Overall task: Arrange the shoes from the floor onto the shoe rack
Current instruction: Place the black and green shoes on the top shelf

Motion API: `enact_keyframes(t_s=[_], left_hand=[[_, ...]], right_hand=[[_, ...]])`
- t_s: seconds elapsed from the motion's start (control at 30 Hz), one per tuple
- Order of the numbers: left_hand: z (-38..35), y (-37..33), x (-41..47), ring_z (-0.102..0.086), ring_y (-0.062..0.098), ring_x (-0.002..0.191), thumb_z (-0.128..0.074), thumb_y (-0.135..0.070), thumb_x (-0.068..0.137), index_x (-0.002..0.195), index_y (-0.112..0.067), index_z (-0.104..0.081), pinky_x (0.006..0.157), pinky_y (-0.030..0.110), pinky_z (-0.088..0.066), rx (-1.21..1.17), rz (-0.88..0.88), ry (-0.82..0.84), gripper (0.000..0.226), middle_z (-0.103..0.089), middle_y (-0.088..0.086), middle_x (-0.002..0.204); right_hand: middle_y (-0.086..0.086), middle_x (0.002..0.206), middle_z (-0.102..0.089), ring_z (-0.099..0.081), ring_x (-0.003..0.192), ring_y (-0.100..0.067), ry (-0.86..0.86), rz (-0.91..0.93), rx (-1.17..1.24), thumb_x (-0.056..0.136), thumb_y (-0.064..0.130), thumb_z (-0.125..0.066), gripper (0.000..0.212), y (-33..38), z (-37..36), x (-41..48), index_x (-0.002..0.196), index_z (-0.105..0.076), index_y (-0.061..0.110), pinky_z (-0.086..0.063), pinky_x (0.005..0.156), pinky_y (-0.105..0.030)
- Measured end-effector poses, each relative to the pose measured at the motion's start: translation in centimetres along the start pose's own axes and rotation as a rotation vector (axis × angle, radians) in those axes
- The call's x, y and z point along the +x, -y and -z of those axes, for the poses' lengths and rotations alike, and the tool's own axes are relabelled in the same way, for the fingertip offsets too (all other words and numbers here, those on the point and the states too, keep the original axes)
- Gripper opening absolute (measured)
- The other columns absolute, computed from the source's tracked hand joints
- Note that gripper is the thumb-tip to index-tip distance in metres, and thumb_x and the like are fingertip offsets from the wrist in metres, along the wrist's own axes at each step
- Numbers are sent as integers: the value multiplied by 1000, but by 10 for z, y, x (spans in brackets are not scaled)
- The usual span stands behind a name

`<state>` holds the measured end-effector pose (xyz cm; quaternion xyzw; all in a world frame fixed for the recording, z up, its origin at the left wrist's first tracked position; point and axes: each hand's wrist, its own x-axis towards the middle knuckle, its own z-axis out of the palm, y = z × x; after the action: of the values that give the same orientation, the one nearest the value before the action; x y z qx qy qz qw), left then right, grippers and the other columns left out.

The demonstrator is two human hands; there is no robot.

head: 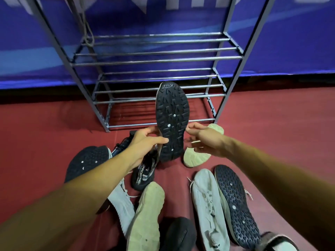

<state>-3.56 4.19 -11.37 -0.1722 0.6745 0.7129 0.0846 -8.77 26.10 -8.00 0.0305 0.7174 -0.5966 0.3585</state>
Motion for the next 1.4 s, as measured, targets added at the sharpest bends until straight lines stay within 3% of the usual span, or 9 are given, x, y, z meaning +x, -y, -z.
enact_keyframes(t_s=[0.13,0.2,0.4,0.6,0.77,0.9,1.0,1.17,1.4], left_hand=[[4,-46,-2,-72,25,99,-87,-12,59,96,-25,-79,93,39,-54,51,-186,-14,40,-77,9,103],[4,-67,-2,-71,18,102,-87,-6,62,95,-22,-80,89,29,-52,111,-298,-19,37,-75,3,109],[-16,-118,-5,-59,22,89,-80,16,64,102,2,-72,85,31,-47,161,-570,2,41,-58,9,100],[-32,-153,-11,-58,15,87,-72,19,75,77,-29,-72,84,25,-46,283,-713,-6,48,-60,0,95],[-49,-180,-34,-57,5,79,-73,16,73,79,-31,-74,66,11,-41,326,-769,21,48,-62,-6,97],[-68,-204,-50,-62,10,87,-72,8,77,96,-20,-66,74,20,-48,113,-617,-36,35,-68,-3,98],[-77,-216,-58,-61,14,82,-71,-18,86,93,-24,-61,66,27,-41,-103,-334,50,13,-68,-6,90],[-97,-224,-68,-59,7,55,-60,-47,90,97,-25,-68,54,23,-42,-141,-176,270,25,-68,-6,75],[-114,-255,-75,-57,15,65,-71,-34,84,102,-18,-66,57,25,-46,-265,-126,326,24,-64,2,82]], right_hand=[[-10,95,-73,-61,68,-11,131,-16,222,95,60,-54,38,31,13,-4,110,-68,29,-43,61,-22],[-10,95,-74,-62,65,-11,161,9,280,87,67,-59,42,49,20,-6,96,-70,28,-46,58,-20],[-3,73,-64,-55,56,-9,206,162,305,79,38,-72,16,105,44,-22,71,-74,23,-43,47,-17],[2,78,-59,-58,62,-8,180,185,140,73,39,-76,29,131,68,-51,97,-69,23,-40,59,-20],[-4,83,-63,-53,72,-16,127,197,45,64,28,-73,25,149,81,-88,86,-68,17,-39,72,-28],[-12,89,-69,-64,76,-21,53,306,44,82,21,-65,30,160,93,-109,109,-66,6,-51,75,-30],[-19,95,-59,-51,82,-25,-52,389,134,93,15,-58,19,166,99,-117,109,-63,8,-41,85,-36],[0,60,-65,-53,53,-12,-159,442,190,92,23,-57,10,176,99,-124,93,-62,15,-41,64,-27],[-14,90,-63,-49,68,-19,-273,558,390,89,21,-62,18,195,97,-128,101,-64,8,-36,64,-29]])
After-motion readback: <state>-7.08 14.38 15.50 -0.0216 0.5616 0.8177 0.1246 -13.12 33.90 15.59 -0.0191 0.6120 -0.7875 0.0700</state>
